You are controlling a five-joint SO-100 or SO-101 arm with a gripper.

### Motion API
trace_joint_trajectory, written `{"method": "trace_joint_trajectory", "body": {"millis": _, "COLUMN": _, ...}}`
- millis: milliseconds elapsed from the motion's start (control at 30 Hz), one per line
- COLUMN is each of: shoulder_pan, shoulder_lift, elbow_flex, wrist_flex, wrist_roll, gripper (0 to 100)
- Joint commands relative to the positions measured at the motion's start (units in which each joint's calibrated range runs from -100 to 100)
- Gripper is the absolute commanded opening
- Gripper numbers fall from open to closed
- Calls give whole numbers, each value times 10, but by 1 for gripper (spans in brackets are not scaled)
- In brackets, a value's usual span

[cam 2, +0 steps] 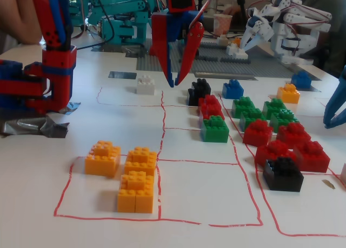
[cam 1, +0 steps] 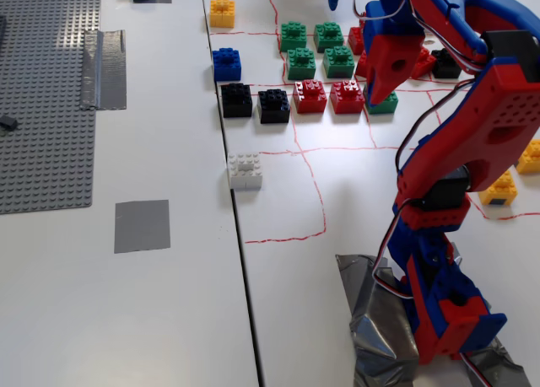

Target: Grab the block and put it in the grey marker

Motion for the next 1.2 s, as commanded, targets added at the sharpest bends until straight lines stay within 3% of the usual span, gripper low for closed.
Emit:
{"method": "trace_joint_trajectory", "body": {"millis": 0, "shoulder_pan": 61, "shoulder_lift": -37, "elbow_flex": 85, "wrist_flex": -79, "wrist_roll": 28, "gripper": 0}}
{"method": "trace_joint_trajectory", "body": {"millis": 533, "shoulder_pan": 58, "shoulder_lift": -47, "elbow_flex": 88, "wrist_flex": -71, "wrist_roll": 30, "gripper": 0}}
{"method": "trace_joint_trajectory", "body": {"millis": 967, "shoulder_pan": -21, "shoulder_lift": -63, "elbow_flex": -4, "wrist_flex": -38, "wrist_roll": 26, "gripper": 1}}
{"method": "trace_joint_trajectory", "body": {"millis": 1167, "shoulder_pan": -80, "shoulder_lift": -60, "elbow_flex": -17, "wrist_flex": -38, "wrist_roll": -10, "gripper": 3}}
